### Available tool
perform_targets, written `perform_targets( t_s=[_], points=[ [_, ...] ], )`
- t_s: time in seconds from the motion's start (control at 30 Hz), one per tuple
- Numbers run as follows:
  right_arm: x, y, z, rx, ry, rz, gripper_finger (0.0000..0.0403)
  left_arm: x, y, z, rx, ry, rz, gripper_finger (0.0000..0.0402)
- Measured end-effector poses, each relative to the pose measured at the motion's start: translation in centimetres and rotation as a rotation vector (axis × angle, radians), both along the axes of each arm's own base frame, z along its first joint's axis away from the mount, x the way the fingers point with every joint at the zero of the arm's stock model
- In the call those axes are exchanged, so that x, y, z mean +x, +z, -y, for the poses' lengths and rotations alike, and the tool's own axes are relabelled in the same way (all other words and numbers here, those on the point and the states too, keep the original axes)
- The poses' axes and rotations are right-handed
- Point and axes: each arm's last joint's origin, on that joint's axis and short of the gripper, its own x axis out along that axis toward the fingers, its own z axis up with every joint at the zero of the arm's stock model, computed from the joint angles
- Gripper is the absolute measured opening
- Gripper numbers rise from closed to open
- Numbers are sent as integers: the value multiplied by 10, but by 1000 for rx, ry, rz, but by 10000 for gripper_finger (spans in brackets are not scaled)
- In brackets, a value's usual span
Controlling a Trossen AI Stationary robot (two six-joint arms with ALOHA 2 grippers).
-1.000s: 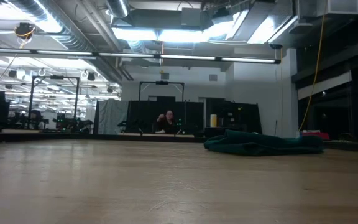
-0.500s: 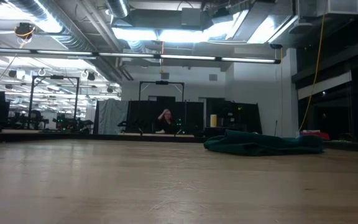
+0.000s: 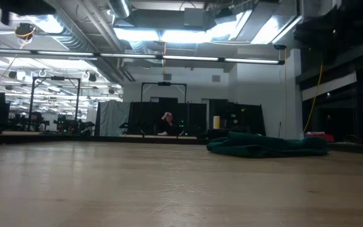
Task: Fold microfiber towels
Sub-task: Return to Home Position
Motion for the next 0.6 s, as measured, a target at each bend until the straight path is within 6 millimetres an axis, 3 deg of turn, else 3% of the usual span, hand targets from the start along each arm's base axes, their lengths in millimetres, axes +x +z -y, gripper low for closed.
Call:
perform_targets(
  t_s=[0.2,0.37,0.6],
  points=[
    [8,-22,3,59,57,-13,151,35,-32,-21,3,-71,-19,10],
    [12,-36,6,54,32,-72,153,51,-59,-30,-24,-91,-57,7],
    [20,-76,11,161,9,-156,170,66,-92,-39,-75,-133,-61,9]
  ],
)
